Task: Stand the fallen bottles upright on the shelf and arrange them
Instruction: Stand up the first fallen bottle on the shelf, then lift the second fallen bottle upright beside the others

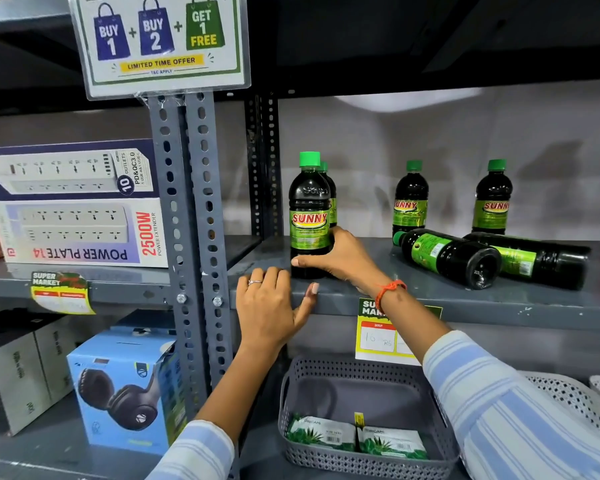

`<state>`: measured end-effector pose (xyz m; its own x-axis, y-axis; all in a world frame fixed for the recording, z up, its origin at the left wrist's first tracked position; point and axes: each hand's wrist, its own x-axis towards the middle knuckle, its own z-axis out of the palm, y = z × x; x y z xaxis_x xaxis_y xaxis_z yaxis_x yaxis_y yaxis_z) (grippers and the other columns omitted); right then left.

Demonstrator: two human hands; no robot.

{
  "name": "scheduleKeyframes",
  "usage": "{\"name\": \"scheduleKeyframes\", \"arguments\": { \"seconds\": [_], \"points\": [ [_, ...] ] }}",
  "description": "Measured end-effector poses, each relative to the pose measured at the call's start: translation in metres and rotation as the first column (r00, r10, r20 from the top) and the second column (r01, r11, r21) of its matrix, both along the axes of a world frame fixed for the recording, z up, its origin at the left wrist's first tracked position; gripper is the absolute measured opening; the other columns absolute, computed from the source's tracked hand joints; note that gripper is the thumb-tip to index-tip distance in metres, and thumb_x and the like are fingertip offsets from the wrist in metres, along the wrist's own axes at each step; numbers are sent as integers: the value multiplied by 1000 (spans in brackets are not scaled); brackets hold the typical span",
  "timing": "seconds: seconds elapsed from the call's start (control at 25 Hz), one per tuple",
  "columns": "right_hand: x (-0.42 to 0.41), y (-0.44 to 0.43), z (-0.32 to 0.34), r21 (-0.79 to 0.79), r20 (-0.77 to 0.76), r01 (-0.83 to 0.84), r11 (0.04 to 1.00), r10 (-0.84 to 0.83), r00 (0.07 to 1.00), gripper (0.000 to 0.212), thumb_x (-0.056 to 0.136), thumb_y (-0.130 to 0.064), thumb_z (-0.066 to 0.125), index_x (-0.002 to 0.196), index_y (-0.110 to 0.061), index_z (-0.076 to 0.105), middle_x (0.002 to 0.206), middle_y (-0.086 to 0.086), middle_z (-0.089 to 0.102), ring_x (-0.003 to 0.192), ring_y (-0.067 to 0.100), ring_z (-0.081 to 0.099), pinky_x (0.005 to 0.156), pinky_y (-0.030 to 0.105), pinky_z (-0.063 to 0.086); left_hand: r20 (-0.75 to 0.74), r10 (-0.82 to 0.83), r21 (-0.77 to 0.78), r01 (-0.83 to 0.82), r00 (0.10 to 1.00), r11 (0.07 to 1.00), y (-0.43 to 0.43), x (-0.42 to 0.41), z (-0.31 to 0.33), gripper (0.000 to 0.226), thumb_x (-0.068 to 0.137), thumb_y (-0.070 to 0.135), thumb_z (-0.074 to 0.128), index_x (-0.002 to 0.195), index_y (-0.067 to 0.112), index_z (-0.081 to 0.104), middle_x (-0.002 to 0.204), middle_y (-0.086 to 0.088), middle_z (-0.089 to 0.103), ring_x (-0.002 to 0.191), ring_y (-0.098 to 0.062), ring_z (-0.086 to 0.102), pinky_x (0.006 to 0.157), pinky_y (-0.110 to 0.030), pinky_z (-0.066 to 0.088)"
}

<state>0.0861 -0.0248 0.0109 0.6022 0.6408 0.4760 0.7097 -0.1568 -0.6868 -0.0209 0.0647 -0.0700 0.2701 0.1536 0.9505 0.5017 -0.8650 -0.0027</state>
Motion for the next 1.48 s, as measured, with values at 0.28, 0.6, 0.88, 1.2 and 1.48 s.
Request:
{"name": "scheduleKeyframes", "arguments": {
  "seconds": [0.28,0.6,0.88,1.2,1.48],
  "points": [
    [-12,-22,5,132,-48,33,991,-26,998,74,72,-58,69,126,-12,50,121,6,58,107,19,57,90,30,50,18,-16,-56,17,1000,998,-5,3,-6,69,95,53,24,138,2,43,139,-18,49,122,-28,46,95,-41,35],
    [62,-114,33,-24,474,514,857,-443,761,52,84,-42,61,117,-2,59,118,25,58,116,40,50,99,41,39,-155,-253,36,261,955,965,-71,27,-19,66,100,48,15,122,6,61,122,-10,64,112,-30,58,102,-40,33],
    [81,-147,41,-494,337,420,761,-278,900,58,76,-51,68,105,-2,62,119,22,65,96,33,58,74,31,41,-308,-199,-208,139,930,968,-144,65,22,67,92,59,13,72,16,59,74,-4,68,76,-27,63,58,-33,36],
    [91,-143,11,16,73,400,916,-400,914,68,77,-49,67,120,0,50,123,20,59,118,38,52,91,40,46,-298,-155,-144,116,942,983,-153,76,16,63,93,56,22,86,14,68,89,-3,73,86,-26,66,65,-33,47],
    [97,-138,2,246,-221,186,951,-132,966,74,77,-34,74,131,-5,33,123,13,61,112,28,59,92,36,47,-298,-204,-43,201,932,979,-136,68,18,62,91,54,29,92,9,71,95,-10,74,81,-28,70,58,-33,54]
  ]
}}
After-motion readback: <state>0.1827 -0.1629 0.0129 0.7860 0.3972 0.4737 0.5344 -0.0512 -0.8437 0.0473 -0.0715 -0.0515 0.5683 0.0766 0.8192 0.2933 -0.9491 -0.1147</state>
